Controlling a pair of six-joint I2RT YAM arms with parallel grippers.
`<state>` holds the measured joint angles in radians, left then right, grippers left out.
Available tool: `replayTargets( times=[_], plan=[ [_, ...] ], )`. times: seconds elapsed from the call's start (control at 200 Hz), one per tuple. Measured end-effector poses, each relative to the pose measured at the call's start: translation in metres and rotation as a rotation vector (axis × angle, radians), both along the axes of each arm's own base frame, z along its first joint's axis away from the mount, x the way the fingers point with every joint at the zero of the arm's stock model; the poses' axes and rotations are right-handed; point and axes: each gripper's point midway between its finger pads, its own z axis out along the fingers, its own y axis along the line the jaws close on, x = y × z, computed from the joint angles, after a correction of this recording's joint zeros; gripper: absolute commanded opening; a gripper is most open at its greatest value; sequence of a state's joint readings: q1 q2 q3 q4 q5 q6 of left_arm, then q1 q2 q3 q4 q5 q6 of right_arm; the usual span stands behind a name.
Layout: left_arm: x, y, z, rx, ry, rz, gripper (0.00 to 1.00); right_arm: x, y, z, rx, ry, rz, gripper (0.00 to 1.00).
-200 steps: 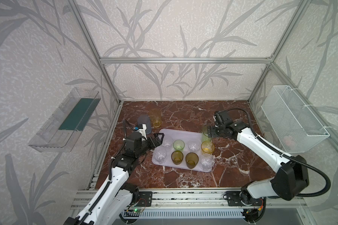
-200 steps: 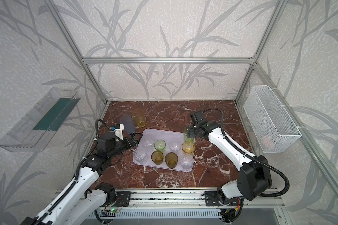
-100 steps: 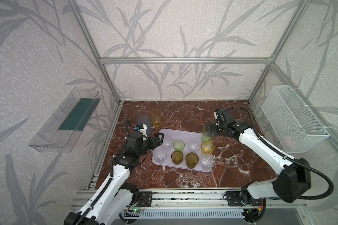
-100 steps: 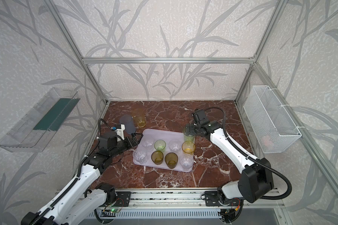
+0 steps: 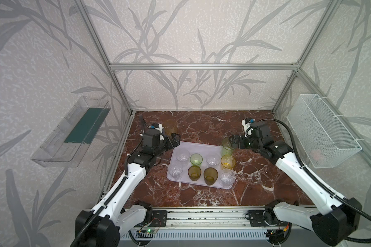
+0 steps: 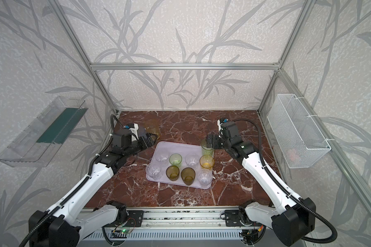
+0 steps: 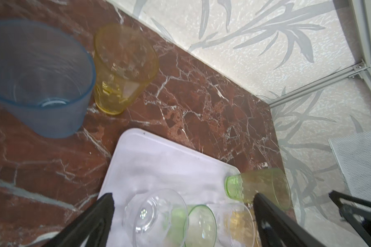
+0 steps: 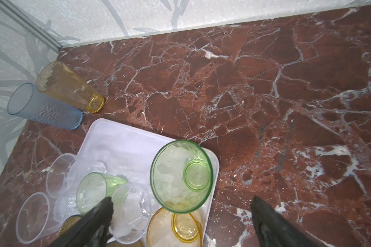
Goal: Place the glasses into the tray
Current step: Pick up the glass from the top-left of the table.
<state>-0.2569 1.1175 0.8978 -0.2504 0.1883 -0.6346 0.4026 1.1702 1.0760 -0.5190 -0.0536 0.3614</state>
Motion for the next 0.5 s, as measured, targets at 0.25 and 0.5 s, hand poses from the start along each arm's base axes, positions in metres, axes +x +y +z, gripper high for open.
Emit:
replayTargets(
  times=[0.25, 0.5],
  plan=[
    [0.052, 0.008, 0.021, 0.187, 0.005, 0.031, 0.89, -0.025, 0.013, 0.022, 0.074, -0.051, 0.135, 0.99],
    [0.098, 0.001, 0.019, 0.268, 0.054, 0.009, 0.68, -0.057, 0.012, 0.010, 0.095, -0.055, 0.206, 0.99]
  ],
)
